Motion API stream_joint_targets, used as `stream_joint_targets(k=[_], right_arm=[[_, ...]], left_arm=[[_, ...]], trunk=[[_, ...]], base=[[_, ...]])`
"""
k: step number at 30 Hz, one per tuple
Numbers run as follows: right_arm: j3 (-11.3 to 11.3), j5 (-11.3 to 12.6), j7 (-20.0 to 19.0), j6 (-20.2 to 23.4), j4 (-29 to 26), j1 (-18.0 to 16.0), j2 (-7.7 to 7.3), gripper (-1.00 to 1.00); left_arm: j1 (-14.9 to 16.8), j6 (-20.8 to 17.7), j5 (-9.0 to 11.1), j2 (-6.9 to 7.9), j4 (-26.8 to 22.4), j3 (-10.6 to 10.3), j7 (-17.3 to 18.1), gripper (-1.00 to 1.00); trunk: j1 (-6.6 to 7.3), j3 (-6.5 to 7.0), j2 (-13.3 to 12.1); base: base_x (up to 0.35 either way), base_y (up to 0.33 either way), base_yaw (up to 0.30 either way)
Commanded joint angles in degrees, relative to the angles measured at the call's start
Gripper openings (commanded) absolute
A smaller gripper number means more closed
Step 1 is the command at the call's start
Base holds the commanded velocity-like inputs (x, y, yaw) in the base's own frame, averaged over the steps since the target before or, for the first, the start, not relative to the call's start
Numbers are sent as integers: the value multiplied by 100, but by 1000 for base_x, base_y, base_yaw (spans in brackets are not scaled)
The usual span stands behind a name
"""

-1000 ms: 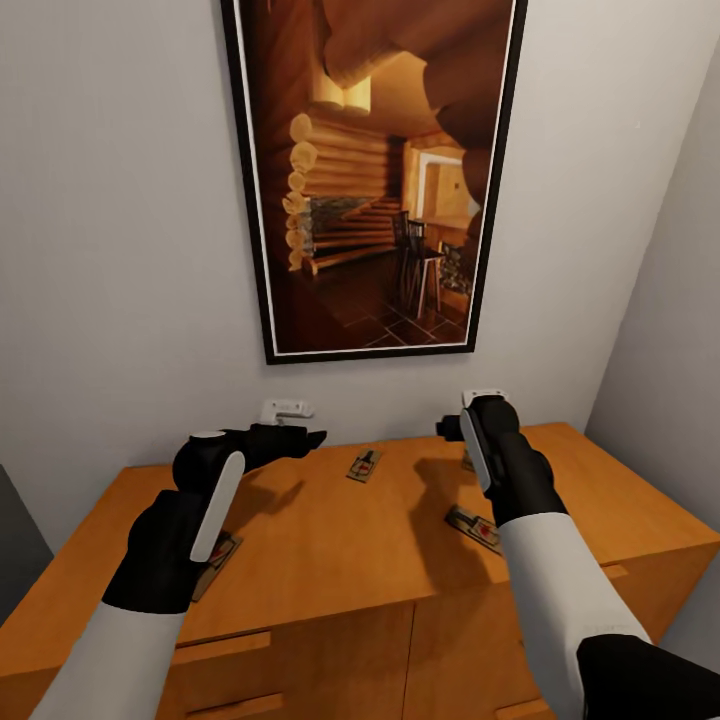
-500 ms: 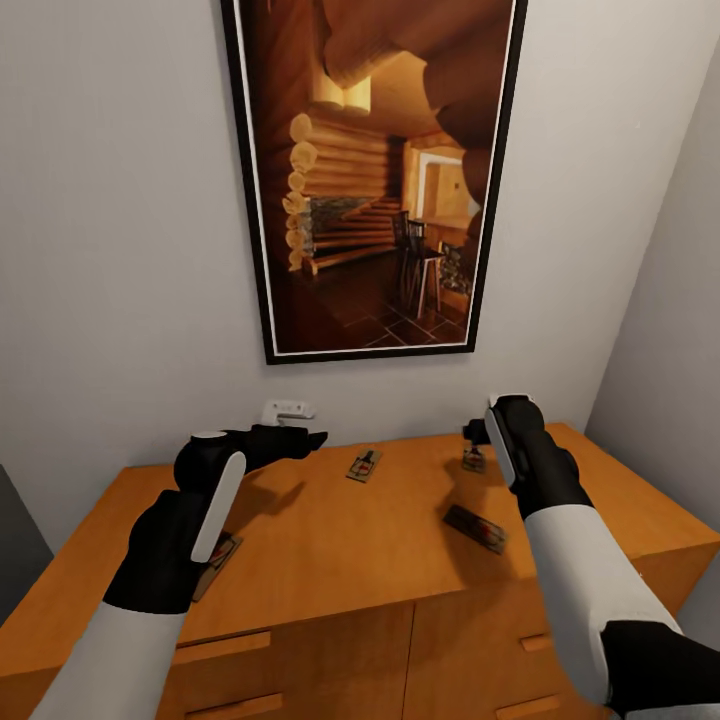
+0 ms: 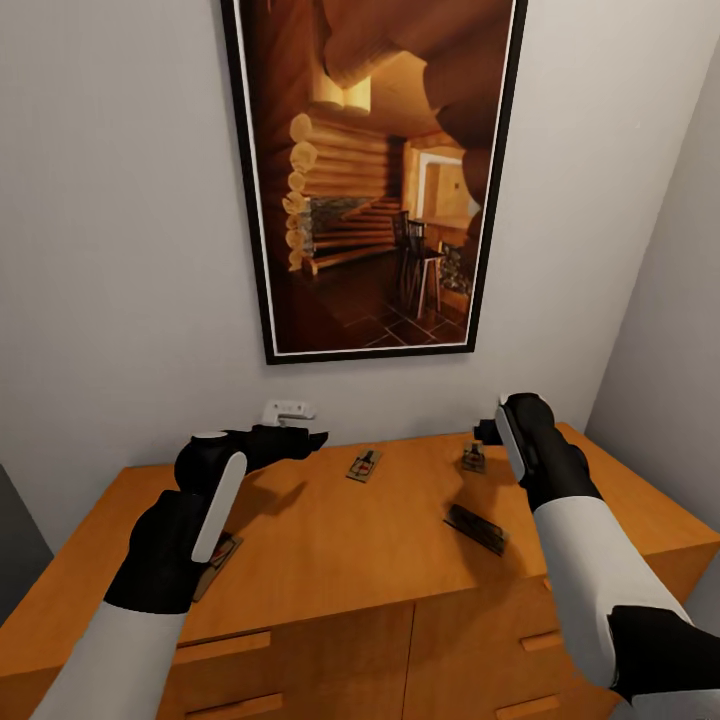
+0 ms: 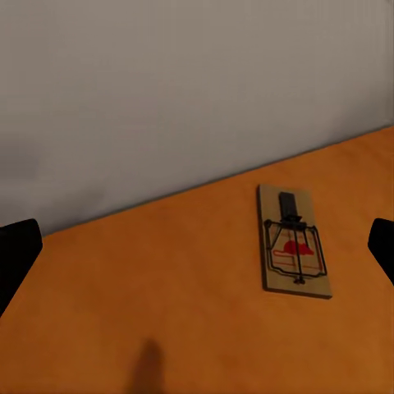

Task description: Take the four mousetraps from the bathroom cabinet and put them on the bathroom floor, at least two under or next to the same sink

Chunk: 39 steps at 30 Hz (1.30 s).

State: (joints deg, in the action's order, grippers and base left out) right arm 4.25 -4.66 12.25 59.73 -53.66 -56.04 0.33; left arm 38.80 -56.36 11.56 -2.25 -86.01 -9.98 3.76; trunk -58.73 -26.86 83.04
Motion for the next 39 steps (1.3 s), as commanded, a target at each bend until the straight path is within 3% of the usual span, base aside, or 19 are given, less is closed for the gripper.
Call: stream_joint_targets(k=[1,10,39], right_arm=[[16,-38,-33,27,5,-6,-16,100],[38,-28,-76,27,29,-11,-81,100],[41,-17,-91,27,17,-11,-24,100]], left_arm=[[5,-25,-10,-4,-3,5,24,100],[5,-64,-5,-16,-1,5,21,100],[5,-78,-13,-38,58,-82,19,100]], trunk=[[0,-7,4],[0,-7,4],[0,-7,4]], base=[[0,0,0],[1,0,0],[67,0,0]])
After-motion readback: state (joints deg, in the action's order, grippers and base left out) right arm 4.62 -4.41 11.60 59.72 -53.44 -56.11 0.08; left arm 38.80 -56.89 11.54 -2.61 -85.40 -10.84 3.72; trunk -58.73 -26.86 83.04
